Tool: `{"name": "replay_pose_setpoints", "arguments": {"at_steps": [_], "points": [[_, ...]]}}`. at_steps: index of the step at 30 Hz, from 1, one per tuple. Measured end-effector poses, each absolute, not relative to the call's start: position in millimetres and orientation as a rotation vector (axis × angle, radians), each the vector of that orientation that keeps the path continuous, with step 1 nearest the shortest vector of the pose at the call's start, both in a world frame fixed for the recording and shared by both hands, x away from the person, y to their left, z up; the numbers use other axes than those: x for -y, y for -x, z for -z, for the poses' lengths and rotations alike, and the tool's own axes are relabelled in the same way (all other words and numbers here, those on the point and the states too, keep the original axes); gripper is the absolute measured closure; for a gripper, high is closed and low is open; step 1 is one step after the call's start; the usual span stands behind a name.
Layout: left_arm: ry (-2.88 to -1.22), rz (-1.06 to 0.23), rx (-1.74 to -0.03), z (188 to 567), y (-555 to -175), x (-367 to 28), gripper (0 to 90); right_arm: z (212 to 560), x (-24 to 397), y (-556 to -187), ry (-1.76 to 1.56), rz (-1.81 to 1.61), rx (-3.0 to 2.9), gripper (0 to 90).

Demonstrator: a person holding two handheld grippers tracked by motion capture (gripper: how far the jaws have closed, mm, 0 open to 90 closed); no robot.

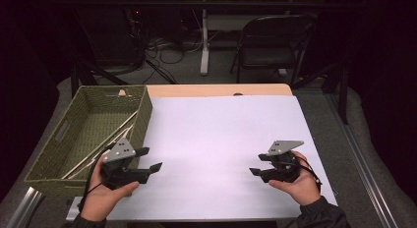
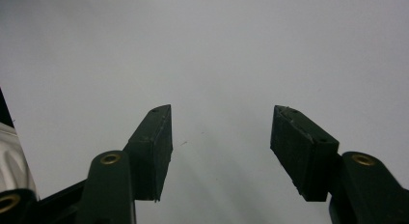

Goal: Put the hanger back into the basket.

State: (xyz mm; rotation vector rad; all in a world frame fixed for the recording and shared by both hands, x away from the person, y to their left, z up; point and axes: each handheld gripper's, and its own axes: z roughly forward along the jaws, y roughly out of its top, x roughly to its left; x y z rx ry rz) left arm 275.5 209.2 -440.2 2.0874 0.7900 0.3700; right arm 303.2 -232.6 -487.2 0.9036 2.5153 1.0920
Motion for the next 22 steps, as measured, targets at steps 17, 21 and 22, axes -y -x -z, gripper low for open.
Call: {"name": "replay_pose_setpoints", "arguments": {"at_steps": [17,21,22], "points": [[-2.084,-0.302,-0.826,497,-275,-187,33.8,511,239,-298,-0.960,-1.084,-2.502,40.3],[-2.109,-0.251,-0.820,511,-274,-180,33.8,512,247,-298,-0.981,-1.102,-2.454,42.3],[-2.109,-0.251,-0.820,511,-274,-180,33.8,511,253,-298,-0.994,-1.115,-2.429,42.9]]}}
